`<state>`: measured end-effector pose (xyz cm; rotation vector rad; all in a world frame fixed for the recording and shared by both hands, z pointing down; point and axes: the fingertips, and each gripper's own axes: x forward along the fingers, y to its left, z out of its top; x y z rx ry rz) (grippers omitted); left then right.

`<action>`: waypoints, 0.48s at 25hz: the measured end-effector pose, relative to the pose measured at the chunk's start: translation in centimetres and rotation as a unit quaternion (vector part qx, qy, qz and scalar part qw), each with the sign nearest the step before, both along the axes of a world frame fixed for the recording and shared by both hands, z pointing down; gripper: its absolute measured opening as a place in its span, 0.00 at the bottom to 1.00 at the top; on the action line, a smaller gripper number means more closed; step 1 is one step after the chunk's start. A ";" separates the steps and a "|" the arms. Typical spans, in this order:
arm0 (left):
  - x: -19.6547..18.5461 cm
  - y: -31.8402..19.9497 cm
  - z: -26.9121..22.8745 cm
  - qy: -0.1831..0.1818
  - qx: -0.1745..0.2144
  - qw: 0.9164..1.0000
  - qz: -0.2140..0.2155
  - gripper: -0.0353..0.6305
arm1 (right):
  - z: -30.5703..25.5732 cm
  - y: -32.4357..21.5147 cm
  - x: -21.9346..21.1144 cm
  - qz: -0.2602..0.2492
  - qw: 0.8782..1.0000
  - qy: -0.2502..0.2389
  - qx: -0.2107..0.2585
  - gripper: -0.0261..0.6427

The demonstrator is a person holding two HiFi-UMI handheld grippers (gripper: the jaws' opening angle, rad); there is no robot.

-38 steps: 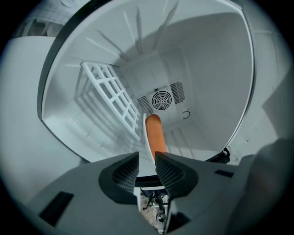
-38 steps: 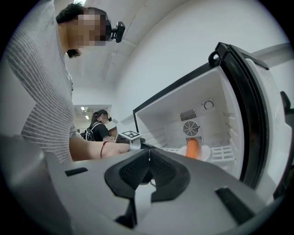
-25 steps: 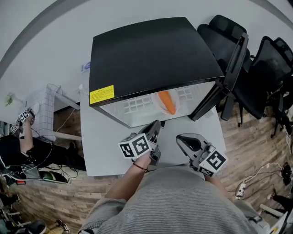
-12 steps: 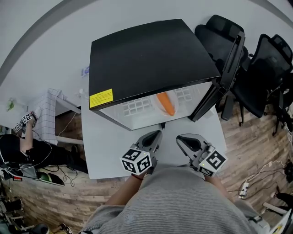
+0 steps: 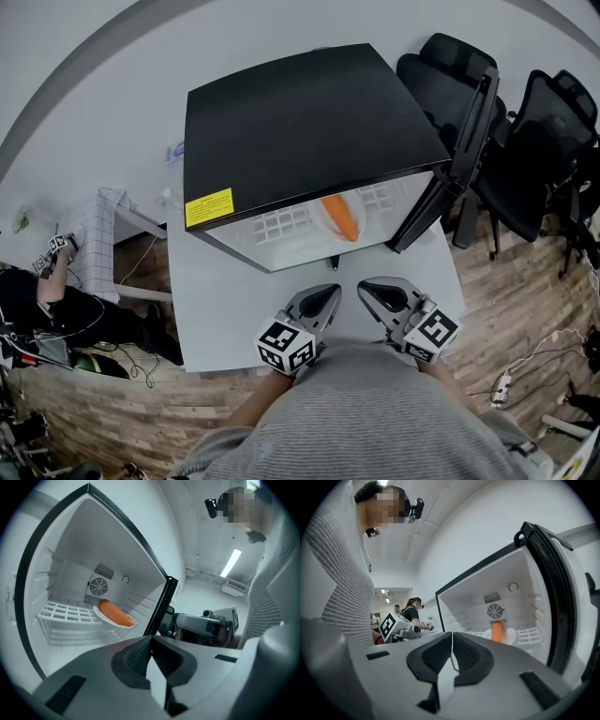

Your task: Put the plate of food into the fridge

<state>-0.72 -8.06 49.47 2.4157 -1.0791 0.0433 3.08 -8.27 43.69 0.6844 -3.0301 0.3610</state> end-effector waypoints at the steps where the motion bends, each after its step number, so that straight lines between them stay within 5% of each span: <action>1: 0.1 0.0 0.0 0.000 0.000 1.000 0.004 0.07 | 0.0 0.0 -0.1 0.000 1.000 0.001 0.000 0.06; 12: 0.5 0.0 0.3 0.003 -0.007 1.000 0.022 0.07 | 0.3 -0.1 -0.4 0.000 1.000 0.015 0.003 0.06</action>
